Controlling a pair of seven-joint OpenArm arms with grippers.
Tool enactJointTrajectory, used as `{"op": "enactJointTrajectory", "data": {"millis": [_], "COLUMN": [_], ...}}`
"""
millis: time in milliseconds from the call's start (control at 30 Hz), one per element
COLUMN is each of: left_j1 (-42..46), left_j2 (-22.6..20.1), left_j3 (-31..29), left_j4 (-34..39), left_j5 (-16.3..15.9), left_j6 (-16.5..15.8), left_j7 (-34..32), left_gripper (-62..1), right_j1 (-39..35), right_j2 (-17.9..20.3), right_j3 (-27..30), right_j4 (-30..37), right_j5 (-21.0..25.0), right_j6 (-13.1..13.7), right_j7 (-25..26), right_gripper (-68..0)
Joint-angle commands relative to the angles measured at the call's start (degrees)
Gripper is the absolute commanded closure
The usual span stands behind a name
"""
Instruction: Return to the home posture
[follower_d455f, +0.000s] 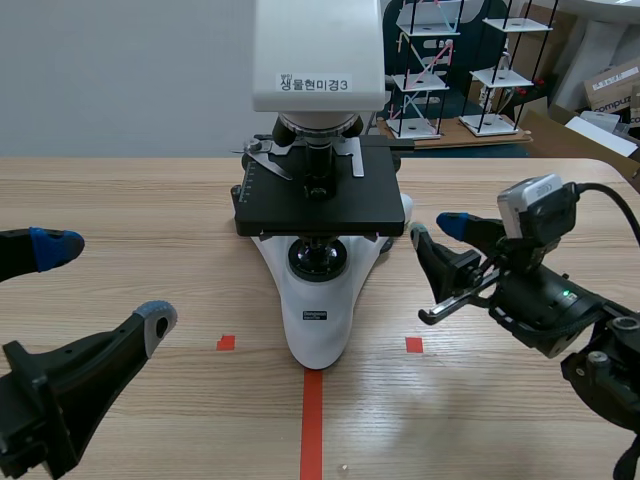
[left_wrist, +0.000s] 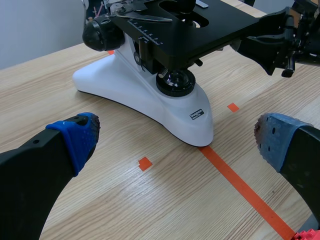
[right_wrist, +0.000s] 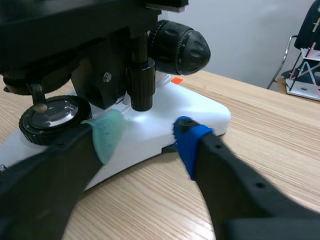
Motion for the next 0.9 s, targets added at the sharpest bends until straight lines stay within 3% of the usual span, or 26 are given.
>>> {"op": "enactJointTrajectory", "data": {"millis": [0, 167, 433, 667, 867], "left_j1": [-0.2, -0.2, -0.2, -0.2, -0.2], "left_j2": [0.3, 0.3, 0.3, 0.3, 0.3], "left_j3": [-0.5, -0.5, -0.5, -0.5, -0.5], "left_j4": [1.1, 1.1, 1.1, 1.1, 1.1], "left_j5": [-0.5, -0.5, -0.5, -0.5, -0.5], "left_j6": [0.3, 0.3, 0.3, 0.3, 0.3], "left_j7": [-0.8, -0.8, -0.8, -0.8, -0.8], "left_gripper": [-62.3, -62.3, -62.3, -62.3, -62.3], "right_j1": [-1.4, -7.8, -22.9, -36.9, -46.3], "right_j2": [0.5, 1.7, 4.0, 4.5, 4.5], "right_j3": [2.1, 5.6, 12.6, 18.6, 21.9], "right_j4": [1.7, 6.5, 24.9, 40.1, 48.4], "right_j5": [0.7, 0.7, 0.6, -0.3, -0.9], "right_j6": [-0.2, -0.2, -0.2, -0.2, -0.2], "right_j7": [1.1, 0.9, -6.8, -10.4, -10.5], "right_gripper": [-34.0, -45.8, -63.6, -66.0, -66.0]}}
